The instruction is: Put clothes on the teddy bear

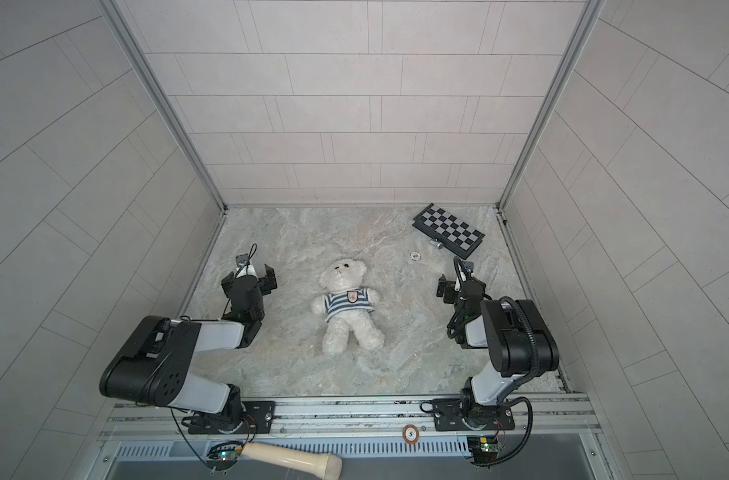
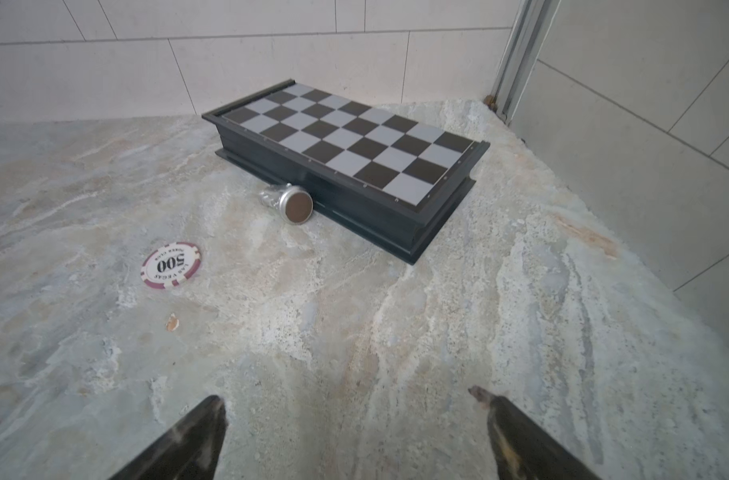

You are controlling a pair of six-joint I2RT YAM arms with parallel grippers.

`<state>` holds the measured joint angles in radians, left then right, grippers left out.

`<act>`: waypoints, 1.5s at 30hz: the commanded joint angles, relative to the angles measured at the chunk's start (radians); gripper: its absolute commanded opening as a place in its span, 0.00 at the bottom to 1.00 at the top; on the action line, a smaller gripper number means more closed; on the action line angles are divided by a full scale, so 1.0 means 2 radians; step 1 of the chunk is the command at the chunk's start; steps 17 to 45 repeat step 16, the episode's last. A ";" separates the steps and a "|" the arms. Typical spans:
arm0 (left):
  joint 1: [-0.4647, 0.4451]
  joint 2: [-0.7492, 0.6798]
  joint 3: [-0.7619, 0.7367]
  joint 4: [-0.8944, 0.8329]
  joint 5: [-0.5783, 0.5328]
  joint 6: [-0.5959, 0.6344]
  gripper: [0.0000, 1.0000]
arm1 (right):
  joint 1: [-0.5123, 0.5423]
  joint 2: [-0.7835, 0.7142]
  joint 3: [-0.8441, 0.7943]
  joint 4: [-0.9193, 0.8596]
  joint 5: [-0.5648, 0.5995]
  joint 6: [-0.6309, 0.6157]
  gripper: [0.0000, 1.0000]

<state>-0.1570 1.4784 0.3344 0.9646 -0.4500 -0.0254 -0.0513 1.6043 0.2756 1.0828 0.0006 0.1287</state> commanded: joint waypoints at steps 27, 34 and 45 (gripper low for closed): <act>0.006 -0.004 0.001 0.018 0.020 0.004 1.00 | 0.018 -0.008 0.026 -0.017 0.027 -0.020 1.00; 0.006 -0.004 0.001 0.018 0.020 0.004 1.00 | 0.018 -0.008 0.026 -0.017 0.027 -0.020 1.00; 0.006 -0.004 0.001 0.018 0.020 0.004 1.00 | 0.018 -0.008 0.026 -0.017 0.027 -0.020 1.00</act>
